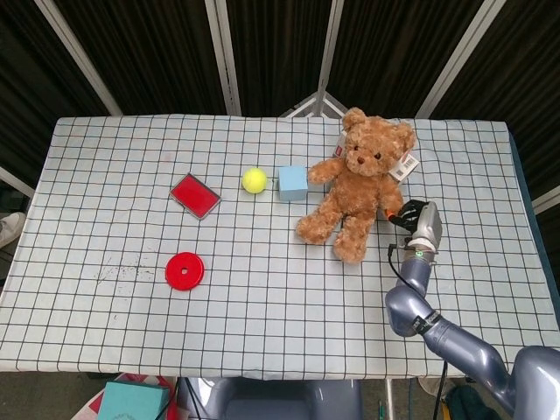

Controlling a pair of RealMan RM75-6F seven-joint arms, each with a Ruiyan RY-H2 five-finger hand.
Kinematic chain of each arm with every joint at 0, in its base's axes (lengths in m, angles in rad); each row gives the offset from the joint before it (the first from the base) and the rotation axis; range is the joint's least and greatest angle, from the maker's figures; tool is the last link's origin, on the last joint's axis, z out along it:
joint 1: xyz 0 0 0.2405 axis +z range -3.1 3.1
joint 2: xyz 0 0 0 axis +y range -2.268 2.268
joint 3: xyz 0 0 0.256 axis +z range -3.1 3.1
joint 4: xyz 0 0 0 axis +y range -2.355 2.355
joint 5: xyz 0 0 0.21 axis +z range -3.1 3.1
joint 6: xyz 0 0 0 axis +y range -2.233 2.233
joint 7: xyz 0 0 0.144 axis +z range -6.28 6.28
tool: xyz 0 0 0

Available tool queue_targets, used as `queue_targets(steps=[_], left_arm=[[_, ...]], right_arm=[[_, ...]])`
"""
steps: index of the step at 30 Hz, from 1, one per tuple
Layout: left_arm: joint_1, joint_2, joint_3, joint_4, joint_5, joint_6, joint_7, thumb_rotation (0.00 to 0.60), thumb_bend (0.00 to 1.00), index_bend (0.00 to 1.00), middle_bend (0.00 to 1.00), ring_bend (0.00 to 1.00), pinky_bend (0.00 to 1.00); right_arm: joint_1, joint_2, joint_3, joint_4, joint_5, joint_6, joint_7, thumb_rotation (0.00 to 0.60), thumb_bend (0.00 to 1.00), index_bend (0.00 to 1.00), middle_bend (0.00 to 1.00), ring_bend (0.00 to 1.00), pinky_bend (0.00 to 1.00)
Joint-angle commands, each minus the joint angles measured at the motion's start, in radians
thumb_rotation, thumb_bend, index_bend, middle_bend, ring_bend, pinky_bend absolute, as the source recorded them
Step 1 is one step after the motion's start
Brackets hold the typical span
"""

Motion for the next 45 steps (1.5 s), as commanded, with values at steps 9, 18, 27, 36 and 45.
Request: queue_targets(steps=[9, 18, 27, 36, 45], left_arm=[[0.004, 0.002, 0.000, 0.002, -0.003, 0.003, -0.004, 0.600, 0.19, 0.28, 0.02, 0.01, 0.14], [0.006, 0.002, 0.000, 0.002, -0.002, 0.005, -0.004, 0.600, 0.19, 0.28, 0.02, 0.01, 0.14], [0.006, 0.002, -0.001, 0.003, -0.005, 0.004, -0.006, 0.600, 0.19, 0.28, 0.02, 0.01, 0.14], [0.007, 0.003, 0.000, 0.001, 0.000, 0.006, -0.007, 0.600, 0.19, 0.28, 0.02, 0.01, 0.14], [0.010, 0.005, -0.001, 0.003, 0.000, 0.009, -0.013, 0.600, 0.19, 0.28, 0.02, 0.01, 0.14]], right_arm=[[-0.006, 0.005, 0.030, -0.021, -0.037, 0.010, -0.020, 0.600, 0.30, 0.77, 0.57, 0.47, 0.19], [-0.018, -0.004, 0.026, -0.021, -0.036, 0.006, -0.032, 0.600, 0.30, 0.77, 0.57, 0.47, 0.19], [-0.007, -0.021, 0.033, 0.028, -0.027, -0.022, -0.056, 0.600, 0.30, 0.77, 0.57, 0.47, 0.19], [-0.015, -0.005, 0.033, -0.032, -0.058, 0.025, -0.075, 0.600, 0.30, 0.77, 0.57, 0.47, 0.19], [-0.022, -0.017, 0.030, -0.003, -0.067, -0.011, -0.069, 0.600, 0.30, 0.76, 0.57, 0.47, 0.19]])
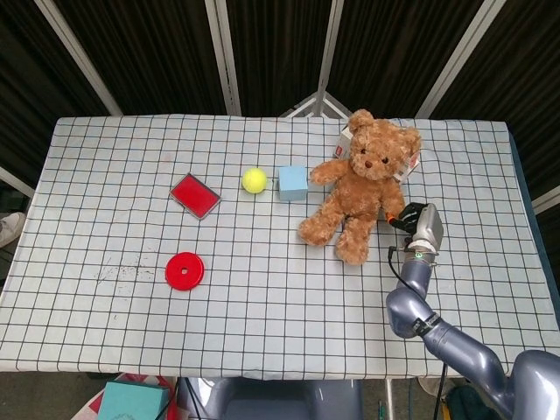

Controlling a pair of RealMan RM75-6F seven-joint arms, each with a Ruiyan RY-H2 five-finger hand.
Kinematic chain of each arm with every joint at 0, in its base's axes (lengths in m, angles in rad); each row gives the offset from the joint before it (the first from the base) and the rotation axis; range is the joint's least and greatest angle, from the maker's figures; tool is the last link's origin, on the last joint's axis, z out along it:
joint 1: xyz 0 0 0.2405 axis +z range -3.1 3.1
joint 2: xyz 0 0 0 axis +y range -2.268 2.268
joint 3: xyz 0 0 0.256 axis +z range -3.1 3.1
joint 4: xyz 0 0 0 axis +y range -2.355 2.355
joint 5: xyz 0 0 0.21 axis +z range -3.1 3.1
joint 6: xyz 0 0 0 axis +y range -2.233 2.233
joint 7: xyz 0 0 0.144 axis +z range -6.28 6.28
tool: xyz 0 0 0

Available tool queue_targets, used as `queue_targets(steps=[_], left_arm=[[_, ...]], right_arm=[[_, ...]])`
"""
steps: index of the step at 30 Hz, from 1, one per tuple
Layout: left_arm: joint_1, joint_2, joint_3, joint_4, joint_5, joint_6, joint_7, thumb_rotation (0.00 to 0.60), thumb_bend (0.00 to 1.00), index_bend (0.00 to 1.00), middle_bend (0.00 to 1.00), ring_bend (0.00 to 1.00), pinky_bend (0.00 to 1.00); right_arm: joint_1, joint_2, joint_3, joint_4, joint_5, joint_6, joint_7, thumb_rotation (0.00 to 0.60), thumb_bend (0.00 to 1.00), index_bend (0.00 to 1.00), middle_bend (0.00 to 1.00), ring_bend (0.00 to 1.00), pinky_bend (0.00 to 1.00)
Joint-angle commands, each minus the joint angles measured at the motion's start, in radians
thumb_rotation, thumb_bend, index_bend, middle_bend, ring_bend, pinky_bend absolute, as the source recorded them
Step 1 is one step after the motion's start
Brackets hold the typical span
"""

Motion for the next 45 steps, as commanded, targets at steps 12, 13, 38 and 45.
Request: queue_targets(steps=[12, 13, 38, 45], left_arm=[[-0.001, 0.001, 0.001, -0.001, -0.001, -0.004, 0.002, 0.600, 0.19, 0.27, 0.02, 0.01, 0.14], [-0.001, 0.001, 0.001, -0.001, -0.002, -0.004, 0.001, 0.600, 0.19, 0.27, 0.02, 0.01, 0.14], [0.003, 0.006, 0.006, -0.007, 0.022, 0.003, -0.012, 0.600, 0.19, 0.28, 0.02, 0.01, 0.14], [0.005, 0.007, 0.009, -0.010, 0.035, 0.008, -0.013, 0.600, 0.19, 0.28, 0.02, 0.01, 0.14]], right_arm=[[-0.052, 0.121, -0.028, -0.137, 0.044, -0.131, -0.068, 0.600, 0.30, 0.00, 0.10, 0.09, 0.00], [-0.057, 0.135, -0.030, -0.148, 0.053, -0.143, -0.073, 0.600, 0.30, 0.00, 0.07, 0.06, 0.00], [-0.399, 0.615, -0.242, -0.611, -0.193, -0.150, -0.016, 0.600, 0.30, 0.03, 0.11, 0.13, 0.00], [-0.573, 0.645, -0.445, -0.672, -0.764, 0.089, 0.008, 0.600, 0.30, 0.05, 0.11, 0.10, 0.00]])
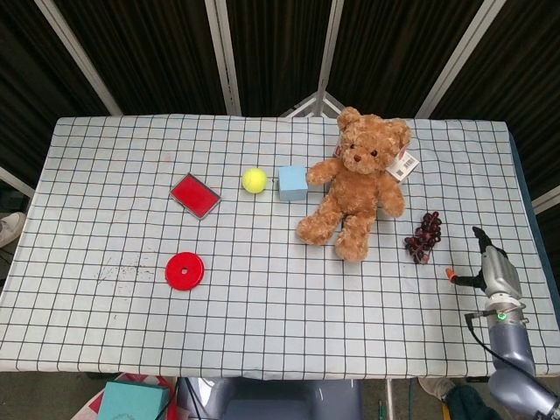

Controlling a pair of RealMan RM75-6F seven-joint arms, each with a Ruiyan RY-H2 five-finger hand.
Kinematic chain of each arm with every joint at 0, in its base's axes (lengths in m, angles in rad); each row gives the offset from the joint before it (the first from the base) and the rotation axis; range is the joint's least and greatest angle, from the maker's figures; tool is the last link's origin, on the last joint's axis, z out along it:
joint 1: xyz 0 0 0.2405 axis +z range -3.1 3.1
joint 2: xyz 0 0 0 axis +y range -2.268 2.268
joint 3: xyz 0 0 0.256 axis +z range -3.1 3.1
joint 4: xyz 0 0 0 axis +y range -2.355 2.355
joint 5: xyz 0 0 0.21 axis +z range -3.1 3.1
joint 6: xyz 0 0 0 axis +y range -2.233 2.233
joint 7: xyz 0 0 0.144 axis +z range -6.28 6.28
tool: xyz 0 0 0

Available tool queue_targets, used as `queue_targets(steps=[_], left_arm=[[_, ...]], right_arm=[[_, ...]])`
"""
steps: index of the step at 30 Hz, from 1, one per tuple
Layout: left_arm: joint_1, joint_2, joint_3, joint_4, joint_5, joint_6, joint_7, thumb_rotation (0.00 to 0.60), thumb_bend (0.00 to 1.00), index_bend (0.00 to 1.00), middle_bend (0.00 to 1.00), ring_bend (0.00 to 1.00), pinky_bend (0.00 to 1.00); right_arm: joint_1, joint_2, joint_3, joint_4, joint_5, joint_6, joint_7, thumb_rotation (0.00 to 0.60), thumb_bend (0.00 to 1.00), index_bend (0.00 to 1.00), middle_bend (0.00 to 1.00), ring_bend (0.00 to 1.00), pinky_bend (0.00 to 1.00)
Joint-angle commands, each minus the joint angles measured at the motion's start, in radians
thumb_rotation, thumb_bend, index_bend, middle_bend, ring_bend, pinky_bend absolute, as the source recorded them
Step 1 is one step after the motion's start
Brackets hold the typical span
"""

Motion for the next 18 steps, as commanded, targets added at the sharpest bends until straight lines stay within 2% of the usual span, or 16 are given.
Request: queue_targets(steps=[1, 4, 9, 18], left_arm=[[0.002, 0.001, 0.003, -0.004, 0.010, 0.005, 0.001, 0.600, 0.19, 0.28, 0.02, 0.01, 0.14], [0.007, 0.002, 0.008, -0.008, 0.025, 0.016, 0.002, 0.600, 0.19, 0.28, 0.02, 0.01, 0.14], [0.014, 0.004, 0.009, -0.011, 0.030, 0.032, 0.000, 0.600, 0.19, 0.28, 0.02, 0.01, 0.14], [0.012, -0.002, 0.014, -0.020, 0.056, 0.042, 0.022, 0.600, 0.19, 0.28, 0.02, 0.01, 0.14]], right_arm=[[-0.150, 0.035, -0.191, -0.010, -0.463, 0.195, 0.014, 0.600, 0.30, 0.05, 0.11, 0.09, 0.00], [-0.173, -0.001, -0.243, 0.124, -0.632, 0.280, 0.020, 0.600, 0.30, 0.06, 0.11, 0.09, 0.00], [-0.197, -0.050, -0.275, 0.299, -0.777, 0.390, 0.096, 0.600, 0.30, 0.06, 0.11, 0.07, 0.00], [-0.210, -0.058, -0.292, 0.355, -0.827, 0.435, 0.136, 0.600, 0.30, 0.06, 0.11, 0.06, 0.00]])
